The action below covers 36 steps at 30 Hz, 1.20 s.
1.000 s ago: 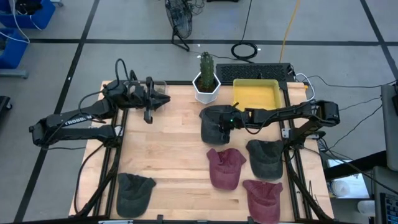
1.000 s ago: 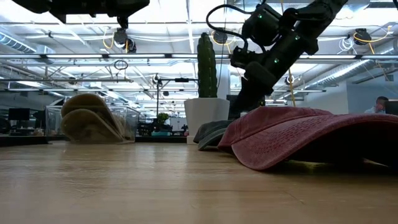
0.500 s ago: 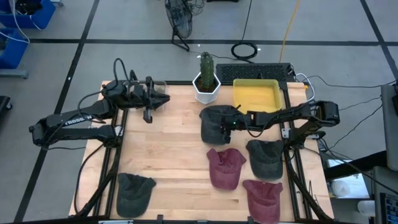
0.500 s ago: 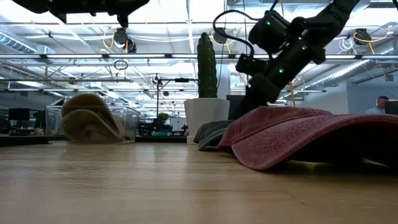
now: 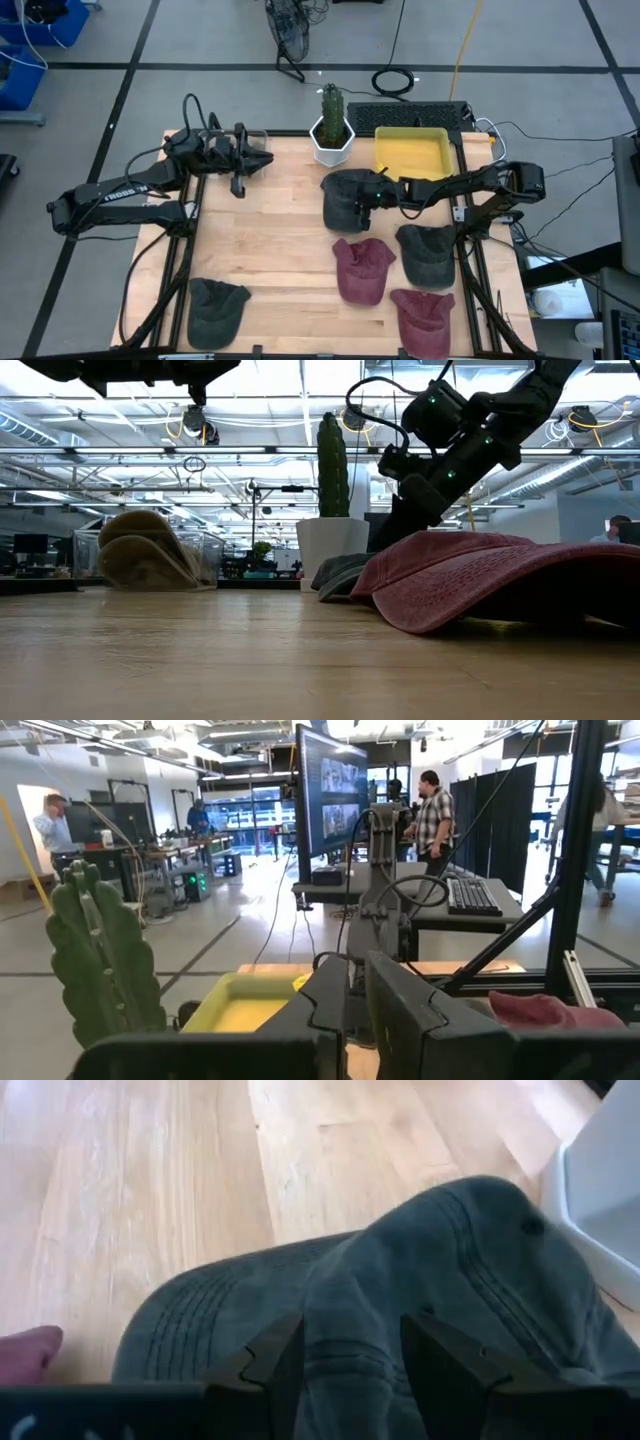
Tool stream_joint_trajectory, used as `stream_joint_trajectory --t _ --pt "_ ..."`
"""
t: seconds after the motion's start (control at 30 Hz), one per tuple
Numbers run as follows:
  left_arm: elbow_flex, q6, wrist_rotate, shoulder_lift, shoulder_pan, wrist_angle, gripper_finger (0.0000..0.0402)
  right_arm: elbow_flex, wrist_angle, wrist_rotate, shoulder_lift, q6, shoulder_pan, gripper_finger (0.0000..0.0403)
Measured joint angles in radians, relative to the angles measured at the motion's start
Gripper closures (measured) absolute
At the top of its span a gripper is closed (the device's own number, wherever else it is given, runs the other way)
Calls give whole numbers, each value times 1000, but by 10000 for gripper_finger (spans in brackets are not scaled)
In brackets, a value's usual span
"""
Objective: Pick & Place hat
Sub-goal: Put the top black cap into the yellow bin
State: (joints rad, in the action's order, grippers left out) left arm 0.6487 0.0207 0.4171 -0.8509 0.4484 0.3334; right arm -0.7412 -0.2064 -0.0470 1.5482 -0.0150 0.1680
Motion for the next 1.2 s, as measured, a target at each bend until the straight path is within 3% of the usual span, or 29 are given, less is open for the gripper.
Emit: stream_joint_trajectory --t 0.3,0.53,0.87,1.2 --pt "0 34 -2 0 1 10 355 -2 -42 24 89 22 6 264" --pt "0 27 -2 0 1 -6 355 0 -74 30 65 61 4 286" --pt "0 27 -8 0 1 -9 355 0 -47 51 43 140 -2 392" --pt "0 21 -8 0 1 -16 355 0 -56 51 34 160 -6 399"
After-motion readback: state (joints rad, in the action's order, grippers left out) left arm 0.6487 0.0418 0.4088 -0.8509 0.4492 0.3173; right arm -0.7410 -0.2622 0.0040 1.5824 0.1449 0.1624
